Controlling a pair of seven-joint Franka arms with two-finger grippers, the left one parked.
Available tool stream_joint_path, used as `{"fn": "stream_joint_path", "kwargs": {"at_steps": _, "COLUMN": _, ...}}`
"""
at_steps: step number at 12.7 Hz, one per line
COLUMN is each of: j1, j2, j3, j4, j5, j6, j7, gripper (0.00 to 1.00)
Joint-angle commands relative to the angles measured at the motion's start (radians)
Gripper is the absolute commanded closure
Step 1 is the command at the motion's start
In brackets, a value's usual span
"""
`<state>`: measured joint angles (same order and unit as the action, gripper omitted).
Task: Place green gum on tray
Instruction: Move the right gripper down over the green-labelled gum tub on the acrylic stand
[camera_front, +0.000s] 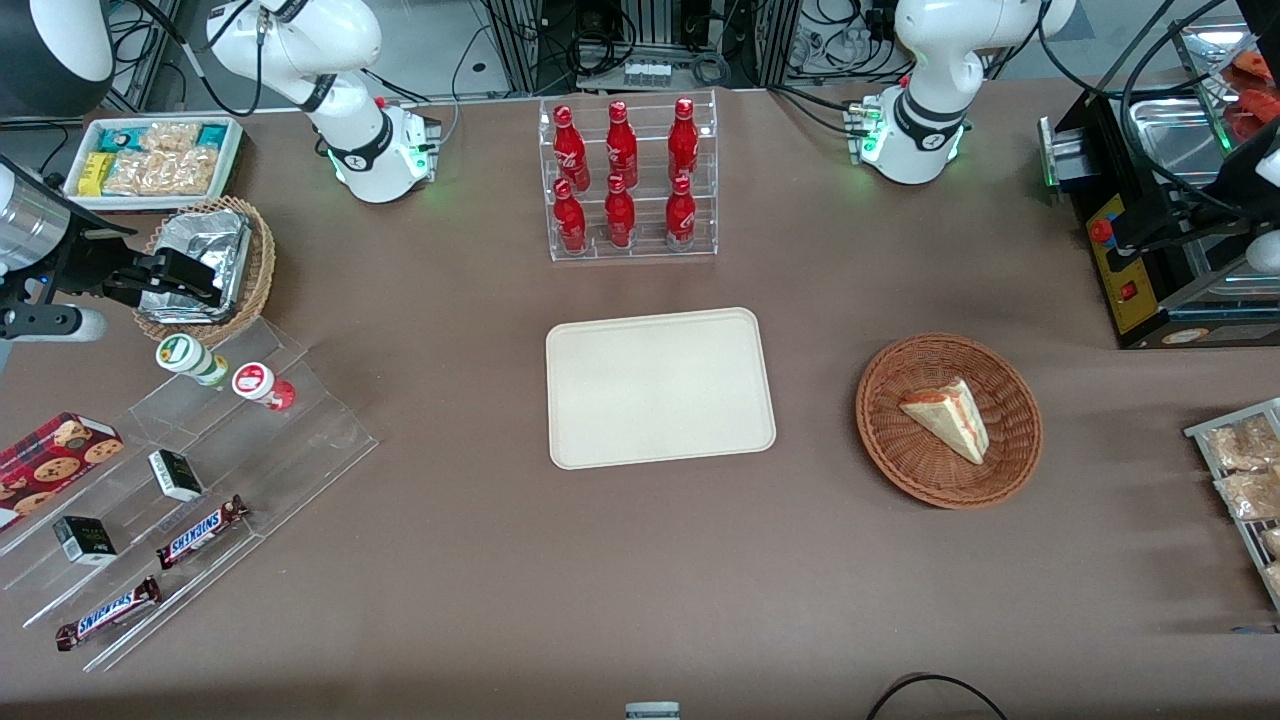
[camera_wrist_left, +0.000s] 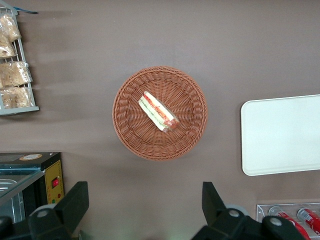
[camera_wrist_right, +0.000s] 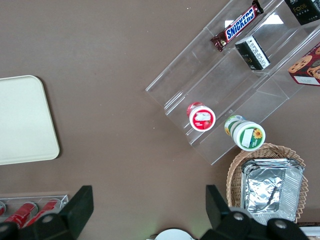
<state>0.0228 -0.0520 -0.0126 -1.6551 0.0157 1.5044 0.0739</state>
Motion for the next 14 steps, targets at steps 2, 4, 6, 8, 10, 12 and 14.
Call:
{"fn": "stream_joint_path", "kwargs": {"at_steps": 2, "j1": 0.016, "j2": -0.009, "j3": -0.001, "j4": -0.005, "j5": -0.014, "j6": 0.000, "j7": 0.007, "gripper": 0.00}}
{"fn": "stream_joint_path", "kwargs": {"at_steps": 4, "j1": 0.017, "j2": -0.006, "j3": -0.003, "j4": -0.012, "j5": -0.010, "j6": -0.038, "j7": -0.009, "gripper": 0.00}}
{"fn": "stream_joint_path", "kwargs": {"at_steps": 6, "j1": 0.017, "j2": -0.005, "j3": -0.001, "j4": -0.049, "j5": -0.010, "j6": -0.018, "j7": -0.011, "gripper": 0.00}}
{"fn": "stream_joint_path", "kwargs": {"at_steps": 8, "j1": 0.019, "j2": -0.022, "j3": -0.004, "j4": -0.133, "j5": -0.019, "j6": 0.051, "j7": -0.108, "gripper": 0.00}}
{"fn": "stream_joint_path", "kwargs": {"at_steps": 10, "j1": -0.009, "j2": -0.041, "j3": -0.023, "j4": -0.205, "j5": -0.025, "j6": 0.126, "j7": -0.294, "gripper": 0.00}}
{"fn": "stream_joint_path", "kwargs": {"at_steps": 12, "j1": -0.059, "j2": -0.083, "j3": -0.032, "j4": -0.302, "j5": -0.026, "j6": 0.222, "j7": -0.501, "gripper": 0.00}}
{"fn": "stream_joint_path", "kwargs": {"at_steps": 14, "j1": -0.119, "j2": -0.120, "j3": -0.032, "j4": -0.405, "j5": -0.025, "j6": 0.340, "j7": -0.694, "gripper": 0.00}}
